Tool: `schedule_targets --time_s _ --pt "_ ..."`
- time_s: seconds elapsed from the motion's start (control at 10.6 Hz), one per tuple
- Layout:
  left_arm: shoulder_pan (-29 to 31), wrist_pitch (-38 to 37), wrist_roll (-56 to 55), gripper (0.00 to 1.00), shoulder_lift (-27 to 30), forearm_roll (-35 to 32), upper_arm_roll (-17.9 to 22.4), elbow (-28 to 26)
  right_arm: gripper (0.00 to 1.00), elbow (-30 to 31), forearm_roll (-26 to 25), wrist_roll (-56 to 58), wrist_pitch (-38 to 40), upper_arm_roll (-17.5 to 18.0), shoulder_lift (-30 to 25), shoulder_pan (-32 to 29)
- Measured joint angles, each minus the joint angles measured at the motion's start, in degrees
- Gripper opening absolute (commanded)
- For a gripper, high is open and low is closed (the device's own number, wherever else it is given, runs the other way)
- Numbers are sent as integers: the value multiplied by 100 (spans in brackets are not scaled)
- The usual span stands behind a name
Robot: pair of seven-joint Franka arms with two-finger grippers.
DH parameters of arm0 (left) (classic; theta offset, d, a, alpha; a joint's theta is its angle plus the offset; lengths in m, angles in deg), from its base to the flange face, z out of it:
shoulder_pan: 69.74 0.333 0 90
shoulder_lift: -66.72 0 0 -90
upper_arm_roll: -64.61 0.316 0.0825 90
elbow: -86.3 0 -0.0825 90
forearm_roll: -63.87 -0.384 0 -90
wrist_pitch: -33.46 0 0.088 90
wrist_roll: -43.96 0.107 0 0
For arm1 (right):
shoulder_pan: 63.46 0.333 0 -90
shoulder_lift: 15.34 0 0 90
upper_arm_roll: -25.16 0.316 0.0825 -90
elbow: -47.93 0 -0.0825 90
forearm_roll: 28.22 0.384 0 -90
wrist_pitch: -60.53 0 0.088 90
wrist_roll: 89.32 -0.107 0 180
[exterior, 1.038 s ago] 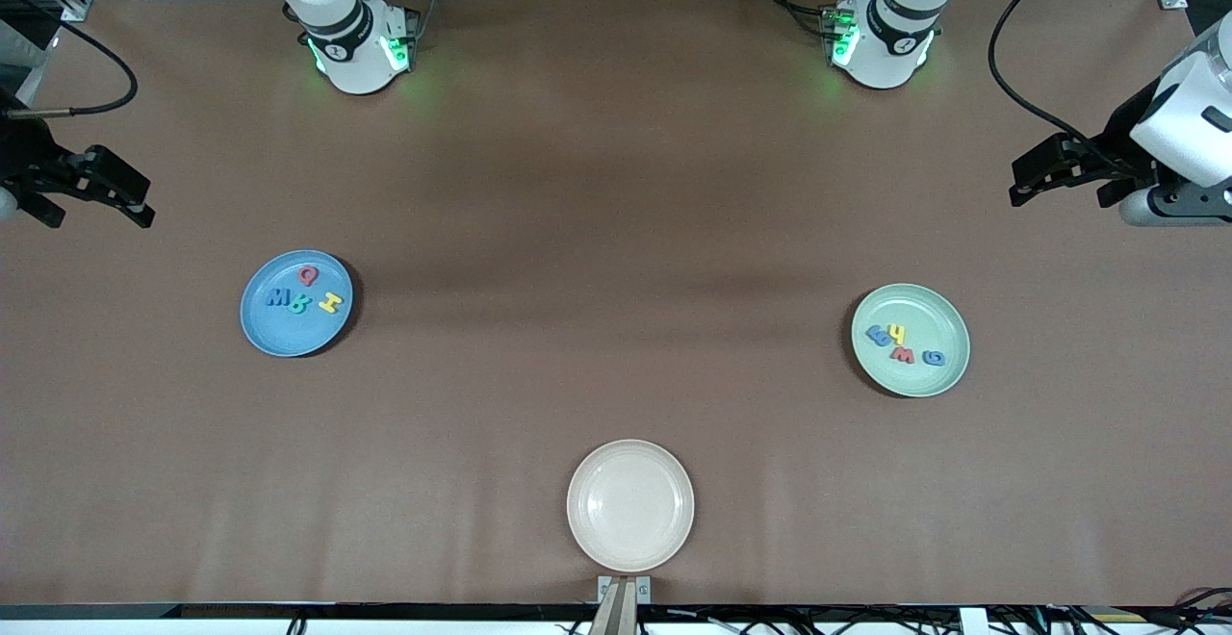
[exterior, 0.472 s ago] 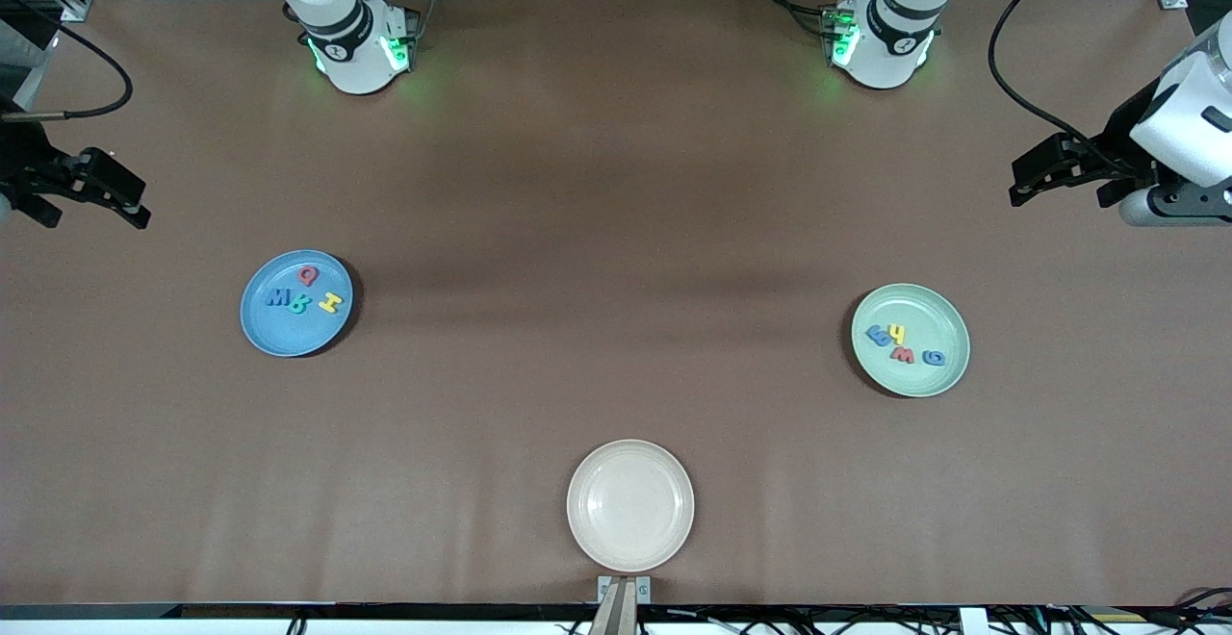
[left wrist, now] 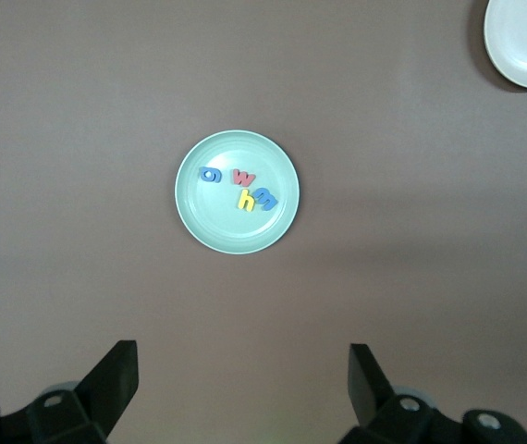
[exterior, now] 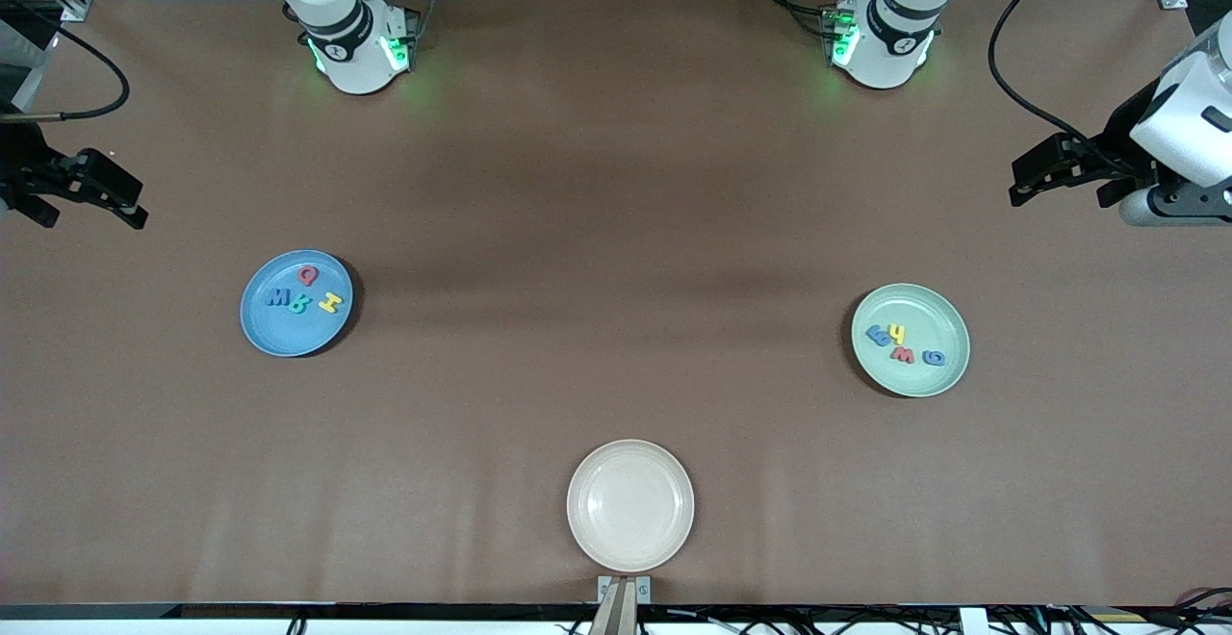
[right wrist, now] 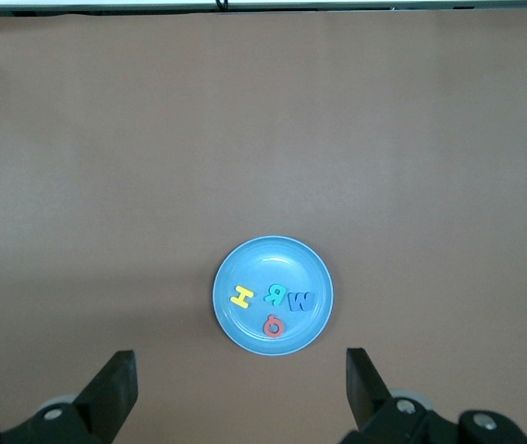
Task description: Sort uppercase to blue plate, lowercase to green plate
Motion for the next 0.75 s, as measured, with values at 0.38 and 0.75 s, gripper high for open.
schedule_targets --time_s 0.38,0.75 --pt "0 0 0 100 0 0 0 0 100 0 1 0 -8 0 0 0" --pt "59 -74 0 100 0 0 2 0 100 0 2 0 -43 1 0 0"
